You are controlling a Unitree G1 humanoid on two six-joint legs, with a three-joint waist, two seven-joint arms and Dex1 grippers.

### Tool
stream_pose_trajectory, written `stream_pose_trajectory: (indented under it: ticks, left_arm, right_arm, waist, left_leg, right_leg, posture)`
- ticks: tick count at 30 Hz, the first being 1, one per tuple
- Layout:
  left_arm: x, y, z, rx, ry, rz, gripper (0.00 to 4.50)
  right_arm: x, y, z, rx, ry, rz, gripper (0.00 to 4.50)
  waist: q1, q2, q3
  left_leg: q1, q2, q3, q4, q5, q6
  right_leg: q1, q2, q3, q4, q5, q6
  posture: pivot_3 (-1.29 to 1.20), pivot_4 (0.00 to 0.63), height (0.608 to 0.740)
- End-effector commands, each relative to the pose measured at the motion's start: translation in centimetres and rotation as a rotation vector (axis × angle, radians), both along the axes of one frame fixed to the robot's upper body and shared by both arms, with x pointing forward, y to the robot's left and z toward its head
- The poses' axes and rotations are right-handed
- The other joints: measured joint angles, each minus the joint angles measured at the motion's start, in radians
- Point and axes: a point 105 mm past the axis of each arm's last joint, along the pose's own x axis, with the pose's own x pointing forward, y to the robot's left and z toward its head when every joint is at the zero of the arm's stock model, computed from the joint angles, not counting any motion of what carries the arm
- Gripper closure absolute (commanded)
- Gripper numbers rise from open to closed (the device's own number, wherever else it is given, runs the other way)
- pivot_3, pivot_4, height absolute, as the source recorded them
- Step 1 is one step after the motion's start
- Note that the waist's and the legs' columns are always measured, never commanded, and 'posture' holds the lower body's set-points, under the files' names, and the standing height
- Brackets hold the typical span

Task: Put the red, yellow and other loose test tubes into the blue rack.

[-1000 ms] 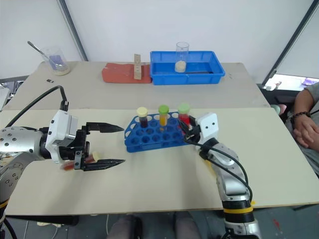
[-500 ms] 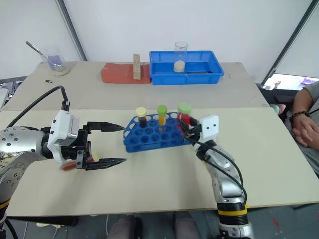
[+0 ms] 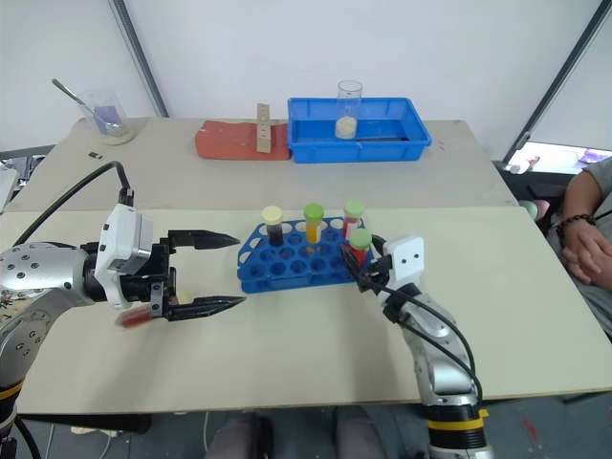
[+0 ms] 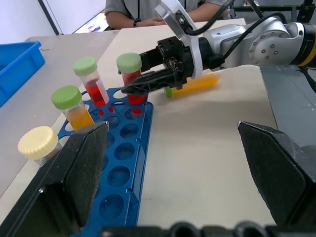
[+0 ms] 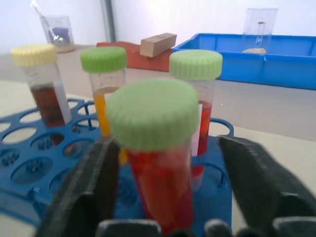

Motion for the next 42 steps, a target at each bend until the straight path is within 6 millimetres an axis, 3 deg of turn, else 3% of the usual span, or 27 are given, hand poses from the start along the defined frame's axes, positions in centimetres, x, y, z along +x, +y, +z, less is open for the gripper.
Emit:
stream_pose_trajectory:
  ticks: [1,10,18,27,42]
  left_arm:
    - [-0.1,-0.4,0.6,-0.011,-0.032,-0.01,0.0]
    - [-1.1,0.6,-0.7,0.068,-0.013,-0.024,0.0]
    - [-2.5,0.0,-1.8,0.143,-0.034,-0.129,0.0]
    - [-3.3,-1.7,-1.8,0.122,-0.059,-0.217,0.0]
    - [-3.2,-2.6,-1.9,0.095,-0.088,-0.212,0.0]
  right_arm:
    - [-0.8,-0.1,1.9,-0.023,-0.061,0.035,0.04]
    - [-5.0,-5.4,3.3,-0.344,0.096,0.134,0.04]
    - [-5.5,-8.3,2.7,-0.549,0.455,0.032,0.04]
    - [-4.4,-7.8,1.2,-0.517,0.838,0.045,0.04]
    - [-2.0,-6.8,-0.6,-0.603,1.008,0.07,0.04]
  waist:
    - [0.001,0.0,0.0]
    - [0.006,0.0,0.0]
    - [0.003,-0.001,0.001]
    - [0.005,-0.002,0.001]
    - [0.006,-0.002,0.001]
  left_leg:
    - [0.0,0.0,0.0,0.0,0.0,0.0]
    - [0.0,0.0,0.0,0.0,0.0,0.0]
    - [0.003,0.0,0.0,0.0,0.0,0.0]
    - [-0.001,-0.001,0.0,-0.001,-0.001,0.001]
    - [-0.007,-0.001,0.0,-0.002,-0.003,0.004]
  right_leg:
    - [0.0,0.0,0.0,0.0,0.0,0.0]
    - [0.0,-0.001,0.0,-0.001,0.0,0.001]
    - [0.001,-0.001,0.001,-0.001,0.0,0.0]
    - [-0.001,0.0,0.001,-0.004,-0.001,0.0]
    - [-0.002,-0.001,0.0,-0.013,0.002,0.003]
  posture:
    - [0.0,0.15,0.705]
    - [0.0,0.15,0.705]
    - [0.0,0.15,0.705]
    - [0.0,0.15,0.705]
    - [0.0,0.15,0.705]
